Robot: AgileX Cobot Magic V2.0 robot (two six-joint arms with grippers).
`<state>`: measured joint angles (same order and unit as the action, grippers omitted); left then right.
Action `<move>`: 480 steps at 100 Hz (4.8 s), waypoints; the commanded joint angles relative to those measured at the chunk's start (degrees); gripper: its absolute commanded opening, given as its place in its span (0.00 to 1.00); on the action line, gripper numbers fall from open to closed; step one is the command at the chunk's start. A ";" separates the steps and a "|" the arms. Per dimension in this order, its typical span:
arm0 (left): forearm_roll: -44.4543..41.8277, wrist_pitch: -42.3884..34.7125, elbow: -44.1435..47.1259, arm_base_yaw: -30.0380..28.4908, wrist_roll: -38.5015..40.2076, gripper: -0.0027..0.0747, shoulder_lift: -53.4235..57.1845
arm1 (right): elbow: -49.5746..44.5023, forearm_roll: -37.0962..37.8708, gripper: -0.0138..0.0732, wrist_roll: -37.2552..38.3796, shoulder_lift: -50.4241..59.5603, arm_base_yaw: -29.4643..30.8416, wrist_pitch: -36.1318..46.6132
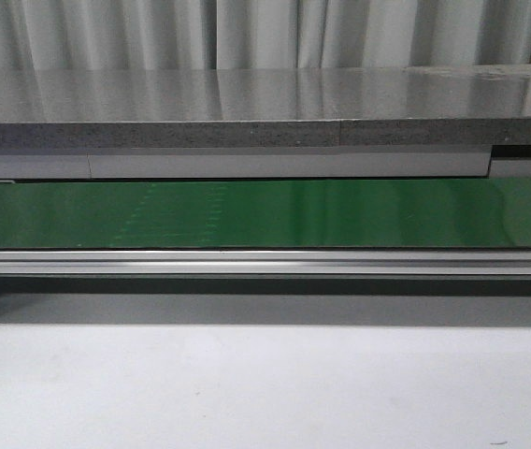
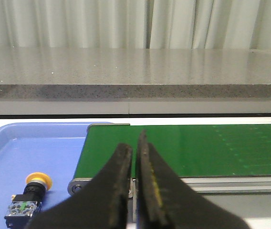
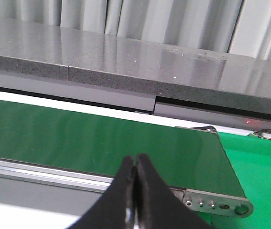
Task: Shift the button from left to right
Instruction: 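Move the left gripper toward the blue tray holding the yellow button, then lower the open left gripper over the yellow-capped push button, then close the left gripper on the push button's black body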
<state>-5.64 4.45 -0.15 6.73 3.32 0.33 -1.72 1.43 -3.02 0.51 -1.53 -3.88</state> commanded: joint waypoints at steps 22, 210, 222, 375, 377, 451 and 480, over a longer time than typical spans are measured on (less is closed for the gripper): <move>-0.05 -5.19 2.36 0.32 0.65 0.04 1.99 | 0.05 0.43 0.08 0.02 0.88 -0.08 4.21; 9.24 41.87 -43.27 0.32 0.65 0.06 -34.14 | 0.05 0.43 0.08 0.02 0.88 -0.08 4.21; 9.16 42.80 -43.27 0.32 0.65 0.25 -34.14 | 0.05 0.43 0.08 0.02 0.88 -0.08 4.21; -0.54 46.60 -68.49 -19.38 -4.90 0.89 -75.70 | 0.05 0.43 0.08 0.02 0.88 -0.08 4.21; -0.34 46.36 -68.91 -19.99 -5.25 0.89 -76.46 | 0.05 0.43 0.08 0.02 0.88 -0.08 4.21; 6.73 42.08 -72.10 -26.20 -9.69 0.89 -99.74 | 0.05 0.43 0.08 0.02 0.88 -0.08 4.21; 6.73 41.48 -72.10 -26.20 -9.69 0.89 -103.59 | 0.05 0.43 0.08 0.02 0.88 -0.08 4.21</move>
<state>0.54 47.55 -70.64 -19.35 -6.34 -104.60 -1.72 1.43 -3.02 0.51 -1.53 -3.88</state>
